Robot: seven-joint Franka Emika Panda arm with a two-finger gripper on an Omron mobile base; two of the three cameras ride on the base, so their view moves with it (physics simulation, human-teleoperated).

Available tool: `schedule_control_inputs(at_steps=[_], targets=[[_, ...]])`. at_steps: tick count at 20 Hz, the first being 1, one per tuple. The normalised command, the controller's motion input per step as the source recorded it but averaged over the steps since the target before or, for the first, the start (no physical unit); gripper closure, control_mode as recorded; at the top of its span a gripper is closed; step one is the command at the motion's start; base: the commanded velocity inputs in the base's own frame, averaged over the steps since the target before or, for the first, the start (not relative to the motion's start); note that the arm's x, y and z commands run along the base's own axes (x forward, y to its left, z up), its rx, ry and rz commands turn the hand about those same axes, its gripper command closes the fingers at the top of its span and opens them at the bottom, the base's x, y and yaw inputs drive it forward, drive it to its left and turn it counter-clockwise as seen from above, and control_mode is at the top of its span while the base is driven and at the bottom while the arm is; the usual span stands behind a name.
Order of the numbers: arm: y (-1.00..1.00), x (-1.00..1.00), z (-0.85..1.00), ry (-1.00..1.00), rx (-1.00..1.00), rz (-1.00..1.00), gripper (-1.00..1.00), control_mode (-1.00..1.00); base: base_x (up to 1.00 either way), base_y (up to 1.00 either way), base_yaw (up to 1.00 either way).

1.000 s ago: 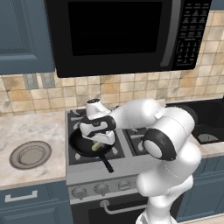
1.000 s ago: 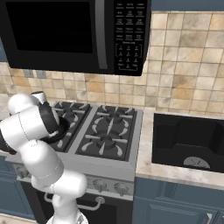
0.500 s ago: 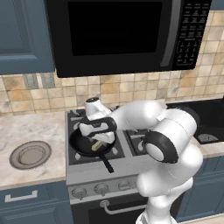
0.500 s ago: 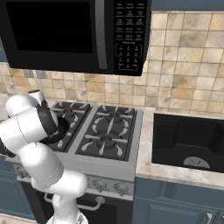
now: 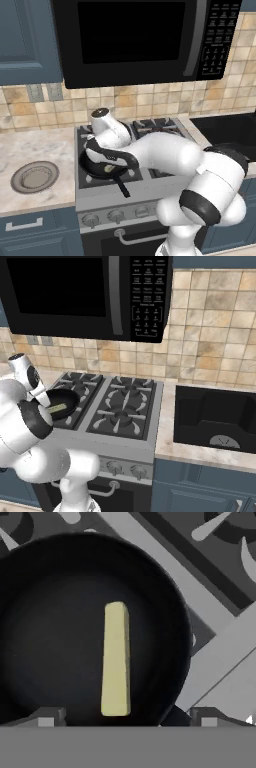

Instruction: Pick up the butter stick and place it in the pan. Then turn on the burner for the pan.

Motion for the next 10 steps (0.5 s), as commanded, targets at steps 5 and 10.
schedule_control_inputs(at_steps=[5, 10], targets=[[0.17, -0.83, 0.32, -0.25, -0.02, 0.00, -1.00, -1.00, 0.00, 0.00, 0.00], [0.20, -0.85, 0.23, -0.23, -0.02, 0.00, -1.00, -1.00, 0.00, 0.00, 0.00]])
